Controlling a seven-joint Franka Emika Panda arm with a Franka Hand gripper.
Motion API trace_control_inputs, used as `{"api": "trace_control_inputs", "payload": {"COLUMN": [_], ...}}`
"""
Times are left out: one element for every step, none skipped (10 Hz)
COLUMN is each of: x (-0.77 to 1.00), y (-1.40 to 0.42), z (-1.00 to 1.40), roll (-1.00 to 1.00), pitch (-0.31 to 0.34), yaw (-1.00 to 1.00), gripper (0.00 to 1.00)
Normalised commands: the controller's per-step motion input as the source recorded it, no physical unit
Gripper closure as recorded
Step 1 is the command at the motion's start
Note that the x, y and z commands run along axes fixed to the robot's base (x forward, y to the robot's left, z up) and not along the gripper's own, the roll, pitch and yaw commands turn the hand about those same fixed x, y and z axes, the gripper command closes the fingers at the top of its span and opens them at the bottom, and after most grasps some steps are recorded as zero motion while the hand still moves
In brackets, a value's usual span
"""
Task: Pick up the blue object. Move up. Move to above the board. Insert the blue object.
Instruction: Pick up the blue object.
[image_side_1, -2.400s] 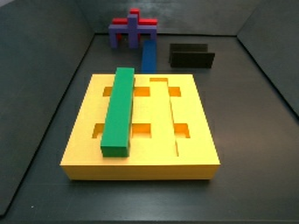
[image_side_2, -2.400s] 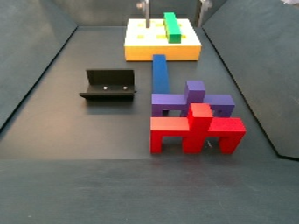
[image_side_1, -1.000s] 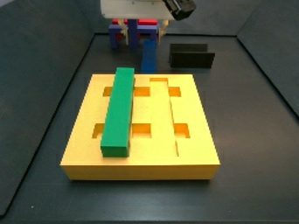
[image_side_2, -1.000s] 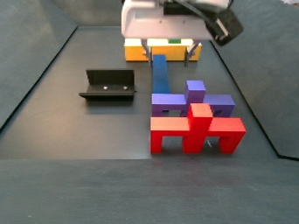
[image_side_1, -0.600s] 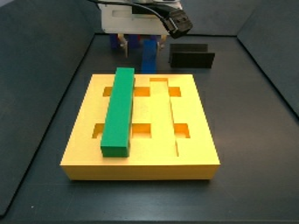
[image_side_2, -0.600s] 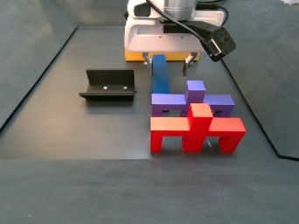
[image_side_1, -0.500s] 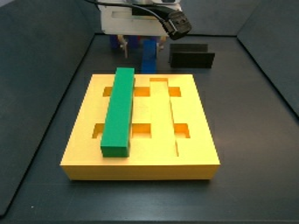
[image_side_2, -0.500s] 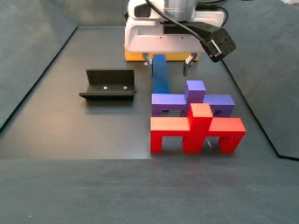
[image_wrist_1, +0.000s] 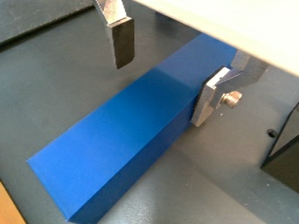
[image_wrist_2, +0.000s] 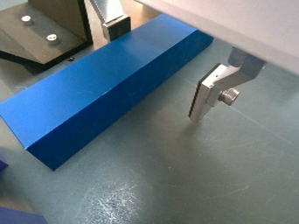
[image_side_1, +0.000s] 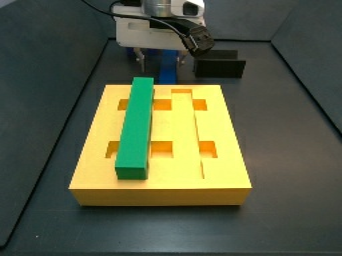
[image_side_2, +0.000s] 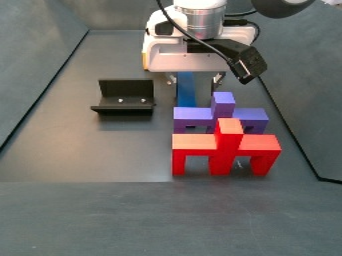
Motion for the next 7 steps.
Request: {"api": "trace_control_inputs", "payload": {"x": [0.00,0.00,0.00,0.03,0.00,0.00,0.00], "y": [0.00,0.00,0.00,0.00,0.00,0.00,0.00], "z": [-0.04,0.00,0.00,0.11,0.20,0.27,0.13], "roll": [0.03,0.06,0.02,-0.01,-0.02,0.00,0.00], "pitch": [0.043,0.037,0.020,0.000,0.000,-0.003,-0.026], "yaw": [-0.06,-0.07,-0.07,-0.03,-0.06,-0.05,0.00], "gripper": [0.00,0.00,0.00,0.00,0.00,0.00,0.00]}}
